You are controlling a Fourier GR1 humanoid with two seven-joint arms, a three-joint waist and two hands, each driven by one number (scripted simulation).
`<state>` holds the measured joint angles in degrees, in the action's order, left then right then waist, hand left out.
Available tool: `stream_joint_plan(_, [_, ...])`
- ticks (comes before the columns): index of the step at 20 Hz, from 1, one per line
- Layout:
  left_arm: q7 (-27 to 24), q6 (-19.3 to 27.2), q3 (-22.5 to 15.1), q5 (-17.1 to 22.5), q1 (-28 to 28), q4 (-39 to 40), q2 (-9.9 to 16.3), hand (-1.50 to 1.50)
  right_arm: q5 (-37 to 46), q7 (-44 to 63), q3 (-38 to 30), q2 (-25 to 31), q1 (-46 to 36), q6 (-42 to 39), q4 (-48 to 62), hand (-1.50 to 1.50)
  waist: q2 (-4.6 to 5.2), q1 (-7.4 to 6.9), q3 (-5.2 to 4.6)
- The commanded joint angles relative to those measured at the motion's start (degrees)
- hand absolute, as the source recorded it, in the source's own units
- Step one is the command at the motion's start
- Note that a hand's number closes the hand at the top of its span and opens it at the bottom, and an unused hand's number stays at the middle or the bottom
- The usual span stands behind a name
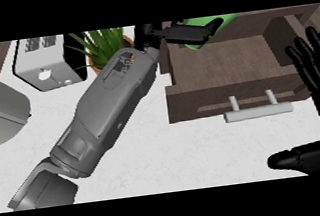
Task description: Pick up the cup, place it into the drawer and close the drawer
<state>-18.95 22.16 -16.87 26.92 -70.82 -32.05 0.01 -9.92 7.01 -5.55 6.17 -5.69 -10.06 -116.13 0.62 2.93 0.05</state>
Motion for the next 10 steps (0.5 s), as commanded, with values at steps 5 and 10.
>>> stream_joint_plan(5, [0.04,2.3,-8.25,5.73,-5.2,6.21,-0.01,1.5,-2.44,-0.24,-1.44,1.08,-3.36,-1.44,3.8,-1.5,0.56,2.17,0.07])
stream_joint_plan(10, [1.48,6.16,-14.34,5.88,-5.68,8.49,-0.01,1.5,-1.01,-1.01,1.64,-0.2,-2.22,-1.94,2.62,-1.5,0.79,3.84,0.11])
